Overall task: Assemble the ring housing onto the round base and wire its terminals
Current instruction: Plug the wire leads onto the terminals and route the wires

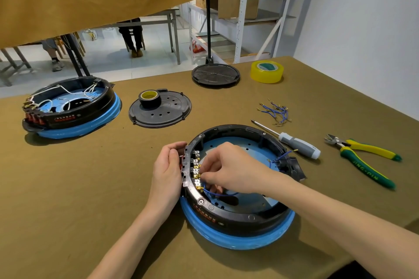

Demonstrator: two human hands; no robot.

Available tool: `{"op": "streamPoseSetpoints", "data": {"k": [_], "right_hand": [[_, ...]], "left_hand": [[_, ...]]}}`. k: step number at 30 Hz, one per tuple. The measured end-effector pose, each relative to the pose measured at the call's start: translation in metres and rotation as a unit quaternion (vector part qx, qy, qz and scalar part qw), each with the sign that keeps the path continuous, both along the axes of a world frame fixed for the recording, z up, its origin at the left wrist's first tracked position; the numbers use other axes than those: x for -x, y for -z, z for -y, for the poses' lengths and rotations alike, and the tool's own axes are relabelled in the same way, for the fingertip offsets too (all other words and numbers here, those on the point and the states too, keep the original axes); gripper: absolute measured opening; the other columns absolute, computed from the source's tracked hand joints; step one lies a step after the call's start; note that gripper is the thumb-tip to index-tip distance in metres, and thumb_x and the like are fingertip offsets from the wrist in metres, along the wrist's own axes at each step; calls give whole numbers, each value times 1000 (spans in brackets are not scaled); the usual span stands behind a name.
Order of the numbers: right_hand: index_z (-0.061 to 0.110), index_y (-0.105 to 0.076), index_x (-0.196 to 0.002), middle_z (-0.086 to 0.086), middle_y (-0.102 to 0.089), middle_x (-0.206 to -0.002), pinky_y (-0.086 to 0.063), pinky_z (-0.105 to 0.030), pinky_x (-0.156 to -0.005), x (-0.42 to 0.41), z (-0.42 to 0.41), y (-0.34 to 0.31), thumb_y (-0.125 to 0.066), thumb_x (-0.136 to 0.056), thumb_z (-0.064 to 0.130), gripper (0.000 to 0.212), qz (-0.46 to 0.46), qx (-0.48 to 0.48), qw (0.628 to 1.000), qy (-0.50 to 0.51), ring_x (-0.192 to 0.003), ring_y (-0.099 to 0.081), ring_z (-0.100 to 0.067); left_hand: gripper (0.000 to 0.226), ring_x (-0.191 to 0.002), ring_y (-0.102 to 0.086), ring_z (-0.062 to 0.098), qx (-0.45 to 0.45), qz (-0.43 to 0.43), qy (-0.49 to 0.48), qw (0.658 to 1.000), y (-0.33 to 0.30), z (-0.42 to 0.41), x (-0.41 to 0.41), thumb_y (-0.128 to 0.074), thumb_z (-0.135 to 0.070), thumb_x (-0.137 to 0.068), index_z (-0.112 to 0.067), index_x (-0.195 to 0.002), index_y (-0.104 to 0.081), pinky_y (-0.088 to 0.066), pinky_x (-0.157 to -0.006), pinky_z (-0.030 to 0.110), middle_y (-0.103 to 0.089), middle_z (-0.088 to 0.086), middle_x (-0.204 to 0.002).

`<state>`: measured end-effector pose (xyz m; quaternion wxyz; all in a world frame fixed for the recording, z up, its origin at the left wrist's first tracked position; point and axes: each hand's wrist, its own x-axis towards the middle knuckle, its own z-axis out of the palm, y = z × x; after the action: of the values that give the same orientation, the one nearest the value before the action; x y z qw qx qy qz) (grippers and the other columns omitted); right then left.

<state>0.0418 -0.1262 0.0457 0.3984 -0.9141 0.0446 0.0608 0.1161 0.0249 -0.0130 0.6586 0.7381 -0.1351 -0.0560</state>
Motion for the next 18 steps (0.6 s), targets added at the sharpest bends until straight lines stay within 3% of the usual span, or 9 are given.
{"op": "streamPoseSetpoints", "data": {"k": [5,9,13,18], "right_hand": [[12,-78,-92,-3,-78,-75,-61,-22,-65,-4,-1,0,-71,-92,14,7,2,19,1000,2,-67,-75,-16],[12,-79,-87,-3,-77,-73,-64,-28,-66,-6,0,-2,-71,-91,11,9,-3,26,1000,5,-63,-75,-16],[14,-78,-88,0,-77,-72,-60,-20,-61,-5,0,-2,-71,-92,12,9,-5,22,1000,3,-62,-74,-14],[13,-80,-92,0,-78,-76,-63,-26,-67,-3,0,0,-71,-91,13,9,13,30,999,4,-63,-73,-13]], "left_hand": [[30,-98,-67,0,1,3,0,1000,-1,0,1,-34,-20,-112,-26,-115,-63,-53,-90,29,-71,-5,-109],[30,-99,-67,1,-1,5,3,1000,-1,-1,1,-33,-20,-112,-27,-114,-63,-53,-91,30,-71,-5,-110],[31,-101,-67,2,-2,4,3,1000,-1,0,1,-33,-21,-113,-26,-115,-63,-53,-92,31,-71,-5,-110],[30,-100,-67,0,-3,6,3,1000,1,-1,0,-34,-19,-112,-27,-115,-63,-53,-91,29,-70,-6,-110]]}}
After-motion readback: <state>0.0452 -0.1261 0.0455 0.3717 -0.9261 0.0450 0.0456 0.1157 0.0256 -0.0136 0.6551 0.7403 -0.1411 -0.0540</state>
